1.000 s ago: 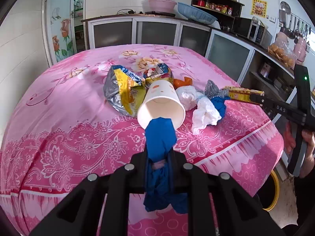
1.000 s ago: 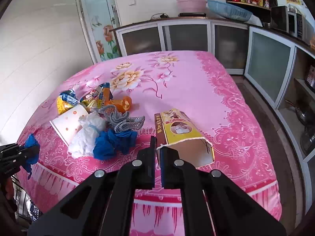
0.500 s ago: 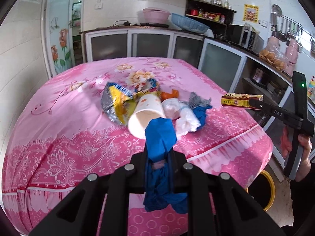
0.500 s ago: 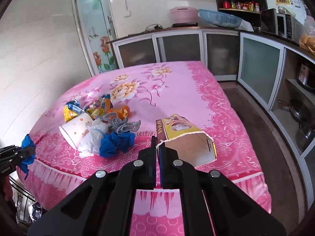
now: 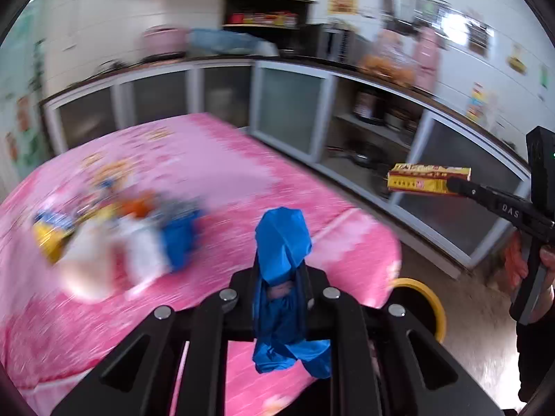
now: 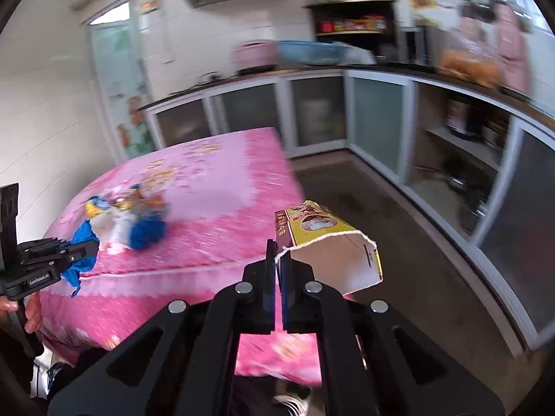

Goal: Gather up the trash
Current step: 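Grasp the blue glove with the left gripper while the right grasps the yellow snack box, then carry both items over the yellow-rimmed bin and open both grippers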

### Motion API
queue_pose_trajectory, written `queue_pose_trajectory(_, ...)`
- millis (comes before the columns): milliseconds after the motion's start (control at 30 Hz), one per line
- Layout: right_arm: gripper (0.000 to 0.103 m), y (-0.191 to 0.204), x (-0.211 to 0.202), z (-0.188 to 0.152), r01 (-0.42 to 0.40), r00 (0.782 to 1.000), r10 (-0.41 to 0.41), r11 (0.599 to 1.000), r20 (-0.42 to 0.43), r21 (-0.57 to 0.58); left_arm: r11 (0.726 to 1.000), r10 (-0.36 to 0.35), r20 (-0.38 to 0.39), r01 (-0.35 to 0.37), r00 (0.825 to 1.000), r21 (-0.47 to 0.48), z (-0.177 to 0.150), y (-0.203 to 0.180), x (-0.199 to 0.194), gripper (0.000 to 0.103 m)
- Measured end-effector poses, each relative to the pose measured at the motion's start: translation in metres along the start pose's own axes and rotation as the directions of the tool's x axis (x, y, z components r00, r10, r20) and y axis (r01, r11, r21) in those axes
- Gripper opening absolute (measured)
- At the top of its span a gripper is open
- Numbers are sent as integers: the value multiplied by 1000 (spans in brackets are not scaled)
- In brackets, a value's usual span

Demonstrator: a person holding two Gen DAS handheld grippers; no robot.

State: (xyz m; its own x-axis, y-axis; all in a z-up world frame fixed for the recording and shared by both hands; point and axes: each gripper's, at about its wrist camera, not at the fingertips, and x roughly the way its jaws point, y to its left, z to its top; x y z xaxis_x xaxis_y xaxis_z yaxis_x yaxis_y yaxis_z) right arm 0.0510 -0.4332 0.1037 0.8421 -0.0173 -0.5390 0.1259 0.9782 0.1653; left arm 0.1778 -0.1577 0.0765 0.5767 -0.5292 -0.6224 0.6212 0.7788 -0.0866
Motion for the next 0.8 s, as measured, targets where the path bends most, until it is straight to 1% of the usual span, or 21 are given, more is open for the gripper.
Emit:
queue_pose_trajectory(33,2,-12,-9,-7,31,1000,-31,999,-1,14,999,-26,0,26,1000,22,4,-14,7,14)
queue_pose_trajectory(67,2,-22,-17,-13,54,999,-54,998,-6,30,996,-72,-3,72,997,58,9,-35,18,14)
queue_pose_trajectory(100,2,-30,-22,-18,71,997,-71,997,-10,41,993,-92,-6,92,996,75,10,-46,23,14)
queue_pose_trajectory(133,2,-43,-30,-26,103,995,-102,993,-17,56,985,-131,-16,132,991,109,13,-68,34,14)
queue_pose_trajectory(167,2,-51,-34,-33,121,992,-120,991,-25,64,979,-155,-23,157,988,128,14,-82,40,14)
queue_pose_trajectory(267,2,-77,-46,-54,175,984,-171,980,-53,95,949,-235,-56,242,970,202,13,-133,64,14)
queue_pose_trajectory(367,2,-100,-53,-74,210,976,-200,969,-85,131,923,-281,-112,300,953,241,6,-174,87,14)
queue_pose_trajectory(433,2,-111,-54,-85,228,971,-214,962,-105,149,909,-303,-154,334,940,249,1,-197,103,14)
queue_pose_trajectory(533,2,-132,-52,-110,248,963,-221,950,-153,190,895,-315,-198,360,928,264,-6,-219,123,14)
queue_pose_trajectory(667,2,-148,-45,-136,281,949,-233,932,-215,231,875,-313,-271,388,910,291,-20,-248,153,14)
queue_pose_trajectory(800,2,-164,-34,-159,318,926,-243,915,-288,250,857,-304,-342,412,889,310,-35,-274,180,14)
